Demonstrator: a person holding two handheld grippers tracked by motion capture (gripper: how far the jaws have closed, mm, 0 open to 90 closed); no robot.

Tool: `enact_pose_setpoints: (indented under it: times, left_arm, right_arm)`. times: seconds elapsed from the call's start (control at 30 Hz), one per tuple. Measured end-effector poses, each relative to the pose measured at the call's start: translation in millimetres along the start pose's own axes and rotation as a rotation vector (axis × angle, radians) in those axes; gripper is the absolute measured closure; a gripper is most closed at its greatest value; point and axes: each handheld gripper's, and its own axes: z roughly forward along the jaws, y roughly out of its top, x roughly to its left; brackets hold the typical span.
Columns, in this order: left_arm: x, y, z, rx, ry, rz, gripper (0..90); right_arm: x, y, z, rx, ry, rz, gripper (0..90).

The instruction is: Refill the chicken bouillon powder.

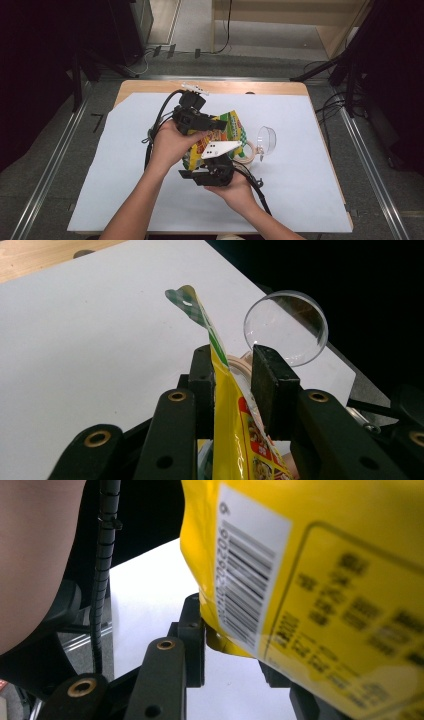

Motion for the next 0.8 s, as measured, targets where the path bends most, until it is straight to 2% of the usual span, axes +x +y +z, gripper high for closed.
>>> enact_pose_setpoints:
  times: [0.8]
  left_arm:
    - [1.8, 0.1, -1.5, -0.002, -0.004, -0.007, 71.9]
  right_arm:
    - [1.5, 1.0, -0.5, 0.0, 0.002, -0.003, 69.6]
